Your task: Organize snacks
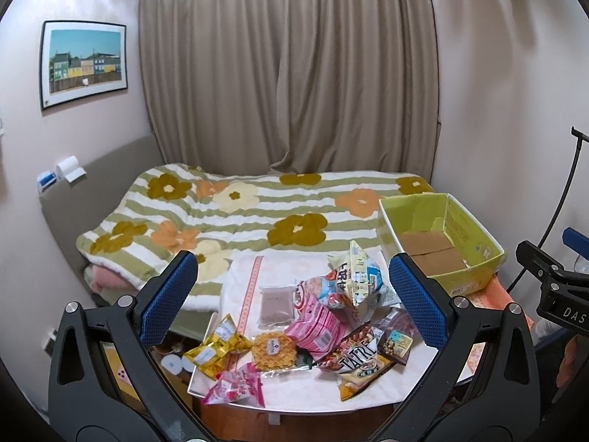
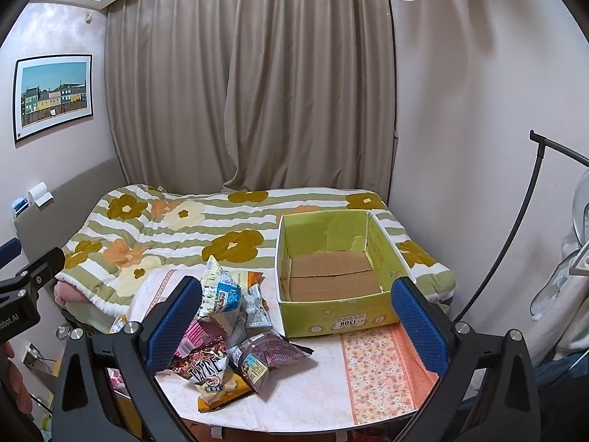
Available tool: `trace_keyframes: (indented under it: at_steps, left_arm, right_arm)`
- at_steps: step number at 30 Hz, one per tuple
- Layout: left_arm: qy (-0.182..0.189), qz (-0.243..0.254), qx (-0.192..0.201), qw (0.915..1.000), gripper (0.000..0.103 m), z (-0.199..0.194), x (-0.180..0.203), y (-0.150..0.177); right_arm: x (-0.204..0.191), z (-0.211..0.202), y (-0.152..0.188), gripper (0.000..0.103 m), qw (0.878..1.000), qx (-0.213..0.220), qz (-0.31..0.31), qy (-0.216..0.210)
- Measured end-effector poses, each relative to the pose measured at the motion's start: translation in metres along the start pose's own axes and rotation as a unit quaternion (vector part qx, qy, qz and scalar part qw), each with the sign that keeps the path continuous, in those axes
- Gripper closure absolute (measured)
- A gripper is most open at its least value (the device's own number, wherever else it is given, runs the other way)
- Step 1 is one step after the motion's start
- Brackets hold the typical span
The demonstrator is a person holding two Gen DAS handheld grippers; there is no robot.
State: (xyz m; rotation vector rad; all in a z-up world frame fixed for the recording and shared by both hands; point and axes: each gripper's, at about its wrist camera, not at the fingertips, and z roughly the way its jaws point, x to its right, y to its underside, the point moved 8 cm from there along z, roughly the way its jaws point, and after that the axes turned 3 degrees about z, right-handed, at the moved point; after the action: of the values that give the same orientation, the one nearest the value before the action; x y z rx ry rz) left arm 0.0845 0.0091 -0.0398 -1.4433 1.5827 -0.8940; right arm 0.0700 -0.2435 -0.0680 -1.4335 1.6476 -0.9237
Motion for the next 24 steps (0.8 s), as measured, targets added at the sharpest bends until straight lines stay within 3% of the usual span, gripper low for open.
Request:
trace_keyframes:
  at_steps: [18, 24]
  left_arm:
    - [-0.002, -0.006, -0.010, 0.9999, 0.000, 0.007, 0.001, 0.005]
    - [0.000, -0.019, -0.049, 0.9986, 0.000, 0.019, 0.000, 0.014]
  right_arm:
    - [-0.003, 0.001, 0.002, 0.000, 1.000, -0.006, -0.004, -0.001]
    - [-0.002, 0.009, 0.011, 0.000, 0.999, -0.035, -0.009, -0.017]
